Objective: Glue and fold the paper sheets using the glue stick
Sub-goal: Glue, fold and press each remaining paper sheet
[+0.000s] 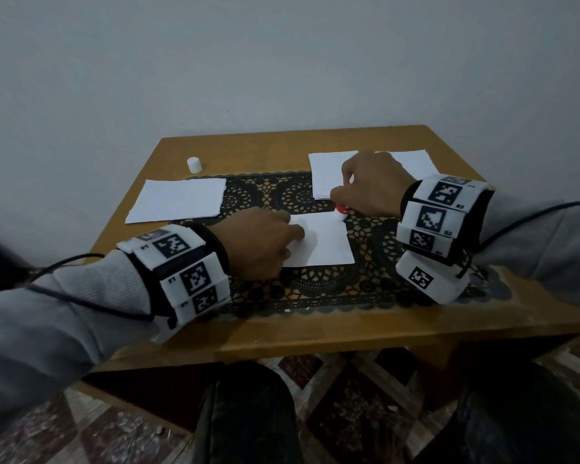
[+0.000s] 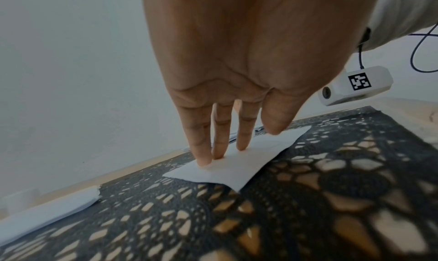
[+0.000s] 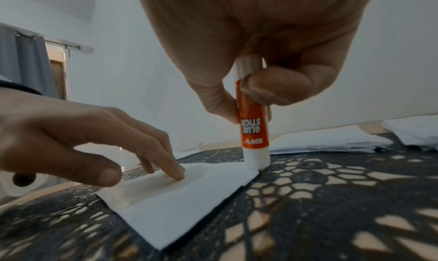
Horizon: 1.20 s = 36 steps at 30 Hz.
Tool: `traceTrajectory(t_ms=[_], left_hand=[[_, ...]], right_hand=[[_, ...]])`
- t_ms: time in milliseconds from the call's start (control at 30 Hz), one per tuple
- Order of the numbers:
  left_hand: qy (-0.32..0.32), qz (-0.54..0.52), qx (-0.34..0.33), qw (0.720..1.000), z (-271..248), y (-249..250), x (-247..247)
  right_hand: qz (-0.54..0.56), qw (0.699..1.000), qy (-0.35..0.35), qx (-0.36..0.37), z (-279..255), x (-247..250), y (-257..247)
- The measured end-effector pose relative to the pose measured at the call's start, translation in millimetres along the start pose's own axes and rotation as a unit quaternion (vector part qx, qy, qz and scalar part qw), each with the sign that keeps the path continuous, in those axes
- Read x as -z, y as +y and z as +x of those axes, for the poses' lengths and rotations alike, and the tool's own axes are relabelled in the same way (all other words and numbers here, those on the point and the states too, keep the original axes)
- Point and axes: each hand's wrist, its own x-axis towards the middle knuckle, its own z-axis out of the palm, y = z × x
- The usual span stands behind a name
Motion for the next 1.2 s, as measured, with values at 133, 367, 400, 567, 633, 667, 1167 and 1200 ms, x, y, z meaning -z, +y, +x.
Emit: traceTrajectory(t_ms=[133,367,400,567,633,667,1167,1200], left_hand=[[-0.009,0.004,-0.007,1.0,8,-2,1],[-0.027,0.047,0.001,0.999,22,0,0],[-0.033,0.051,0.002,0.998,23,-1,1],[-0.047,0.055,0.007,0.997,26,-1,1],[-0.049,0.054,0.01,0.997,26,-1,1],[-0.049,0.053,0.01,0.997,26,-1,0],[-0.023,0.012,-0.002,1.0,28,-4,3],[-0.021,0.006,-0.001,1.0,28,-5,3]], right_hand=[[0.044,0.998,0.03,0.026,-4,7,5],[0.032,0.996,-0.013,0.082,-7,-5,0],[0.035,0.996,-0.014,0.087,-6,-7,-1],[0.042,0.994,-0.025,0.102,-4,-8,-6],[0.03,0.993,-0.031,0.107,-5,-7,-7],[0.028,0.993,-0.033,0.111,-7,-6,-8],[0.062,0.986,-0.068,0.14,-44,-5,-3],[0.061,0.986,-0.068,0.141,-47,-5,-3]])
